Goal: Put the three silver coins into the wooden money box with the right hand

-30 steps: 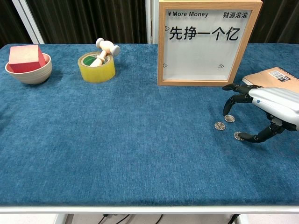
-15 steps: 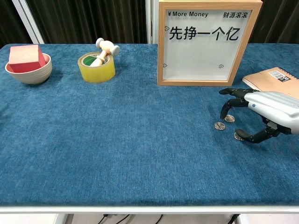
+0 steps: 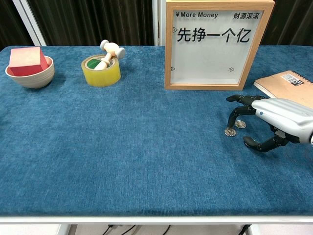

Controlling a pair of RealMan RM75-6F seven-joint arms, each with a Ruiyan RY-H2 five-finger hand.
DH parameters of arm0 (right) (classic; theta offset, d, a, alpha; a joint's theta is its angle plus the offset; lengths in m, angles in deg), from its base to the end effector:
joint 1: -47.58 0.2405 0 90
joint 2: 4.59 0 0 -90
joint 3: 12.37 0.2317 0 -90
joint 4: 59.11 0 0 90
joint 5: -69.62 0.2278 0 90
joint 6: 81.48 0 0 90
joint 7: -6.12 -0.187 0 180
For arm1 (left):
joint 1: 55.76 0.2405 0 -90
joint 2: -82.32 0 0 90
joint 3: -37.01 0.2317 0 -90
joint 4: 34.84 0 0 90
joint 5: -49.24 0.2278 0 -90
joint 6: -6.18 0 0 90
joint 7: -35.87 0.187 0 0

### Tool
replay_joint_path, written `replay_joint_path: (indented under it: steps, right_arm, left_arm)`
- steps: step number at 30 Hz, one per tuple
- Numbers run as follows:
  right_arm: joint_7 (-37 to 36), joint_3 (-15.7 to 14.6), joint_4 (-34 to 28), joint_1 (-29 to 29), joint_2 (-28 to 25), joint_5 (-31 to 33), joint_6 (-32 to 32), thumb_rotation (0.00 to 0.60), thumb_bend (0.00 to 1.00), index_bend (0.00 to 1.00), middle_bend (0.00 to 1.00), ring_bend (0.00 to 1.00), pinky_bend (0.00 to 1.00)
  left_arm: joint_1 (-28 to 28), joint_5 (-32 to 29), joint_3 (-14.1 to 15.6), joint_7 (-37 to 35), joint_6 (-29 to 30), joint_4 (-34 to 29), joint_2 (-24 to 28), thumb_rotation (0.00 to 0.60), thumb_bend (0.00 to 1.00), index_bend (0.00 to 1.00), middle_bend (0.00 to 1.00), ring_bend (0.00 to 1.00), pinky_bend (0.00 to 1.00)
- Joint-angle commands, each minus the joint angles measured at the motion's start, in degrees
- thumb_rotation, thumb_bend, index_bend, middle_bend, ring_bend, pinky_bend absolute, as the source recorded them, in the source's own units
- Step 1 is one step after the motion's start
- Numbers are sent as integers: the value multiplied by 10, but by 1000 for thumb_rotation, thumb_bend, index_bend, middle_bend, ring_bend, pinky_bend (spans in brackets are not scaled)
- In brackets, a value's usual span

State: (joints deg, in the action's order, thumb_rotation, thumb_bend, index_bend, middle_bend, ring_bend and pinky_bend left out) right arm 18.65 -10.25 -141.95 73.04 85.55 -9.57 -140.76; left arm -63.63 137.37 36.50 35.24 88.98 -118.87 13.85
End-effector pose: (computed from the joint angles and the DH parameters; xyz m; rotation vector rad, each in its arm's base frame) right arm -0.1990 -0.2825 -0.0712 1.8800 -1.0678 0.8600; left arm -0.3074 0.2319 0.1070 -1.5020 -0.8668 -0.8661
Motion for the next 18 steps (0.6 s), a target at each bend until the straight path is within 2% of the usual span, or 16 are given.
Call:
replay_joint_path:
  steps: [1, 18]
  right_arm:
    - [1, -1, 2, 1, 2, 1, 1, 600, 430, 361, 0, 0, 0]
    - [5, 0, 12, 6, 12, 7, 2, 600, 435, 364, 0, 0, 0]
  left_arm:
    - [0, 0, 0, 0, 0, 1, 0, 486, 29, 8, 0, 0, 0]
    - [-2, -5, -2, -12, -5, 11, -2, 492, 29, 8, 0, 0, 0]
